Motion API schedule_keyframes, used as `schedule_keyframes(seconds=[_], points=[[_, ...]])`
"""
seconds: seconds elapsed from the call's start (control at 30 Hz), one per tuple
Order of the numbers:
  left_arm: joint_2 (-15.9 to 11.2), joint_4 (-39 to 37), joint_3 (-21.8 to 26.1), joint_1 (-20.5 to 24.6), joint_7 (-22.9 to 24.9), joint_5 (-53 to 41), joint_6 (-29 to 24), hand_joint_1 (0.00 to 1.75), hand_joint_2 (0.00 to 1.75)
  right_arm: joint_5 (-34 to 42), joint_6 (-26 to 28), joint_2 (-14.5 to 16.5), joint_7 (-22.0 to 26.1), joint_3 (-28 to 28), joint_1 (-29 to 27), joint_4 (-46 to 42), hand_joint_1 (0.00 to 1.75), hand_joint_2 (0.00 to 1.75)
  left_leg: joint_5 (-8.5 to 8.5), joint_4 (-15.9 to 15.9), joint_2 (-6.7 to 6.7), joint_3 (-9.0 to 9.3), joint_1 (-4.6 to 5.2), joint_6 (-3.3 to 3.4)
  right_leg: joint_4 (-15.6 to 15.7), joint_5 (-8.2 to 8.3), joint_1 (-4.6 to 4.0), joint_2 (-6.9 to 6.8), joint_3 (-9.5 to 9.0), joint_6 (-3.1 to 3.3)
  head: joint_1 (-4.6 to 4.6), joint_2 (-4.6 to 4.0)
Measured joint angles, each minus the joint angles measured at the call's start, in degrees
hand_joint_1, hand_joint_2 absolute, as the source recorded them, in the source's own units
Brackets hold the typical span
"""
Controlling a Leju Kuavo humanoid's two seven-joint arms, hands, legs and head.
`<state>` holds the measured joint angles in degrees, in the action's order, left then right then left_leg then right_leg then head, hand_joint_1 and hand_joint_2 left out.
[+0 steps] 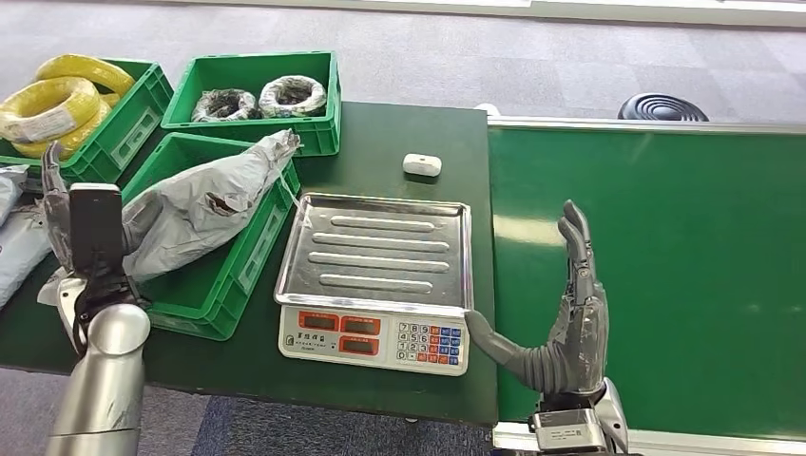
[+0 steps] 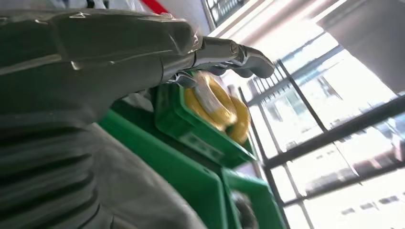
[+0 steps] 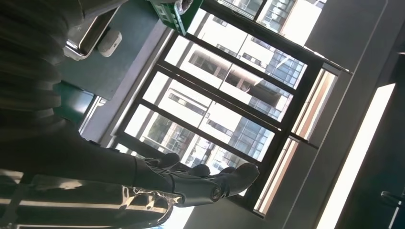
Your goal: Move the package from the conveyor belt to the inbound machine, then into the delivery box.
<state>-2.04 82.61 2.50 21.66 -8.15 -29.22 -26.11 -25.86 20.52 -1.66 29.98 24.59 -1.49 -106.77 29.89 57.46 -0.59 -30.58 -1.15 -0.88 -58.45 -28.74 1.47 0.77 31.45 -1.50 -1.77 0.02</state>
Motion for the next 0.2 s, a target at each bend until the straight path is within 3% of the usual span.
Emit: schedule_keyframes(seconds=[0.2], points=[[-0.1, 13.57, -3.8, -4.36, -4.35, 14.22, 6.78, 0.0, 1.75, 0.52, -0.87, -0.52, -0.21, -0.82, -1.95, -0.06, 0.0, 1.75, 0.01, -0.01, 0.03, -0.03, 0.0, 0.0, 0.01, 0.0, 0.0, 0.01, 0.03, 0.0, -0.01, 0.0]])
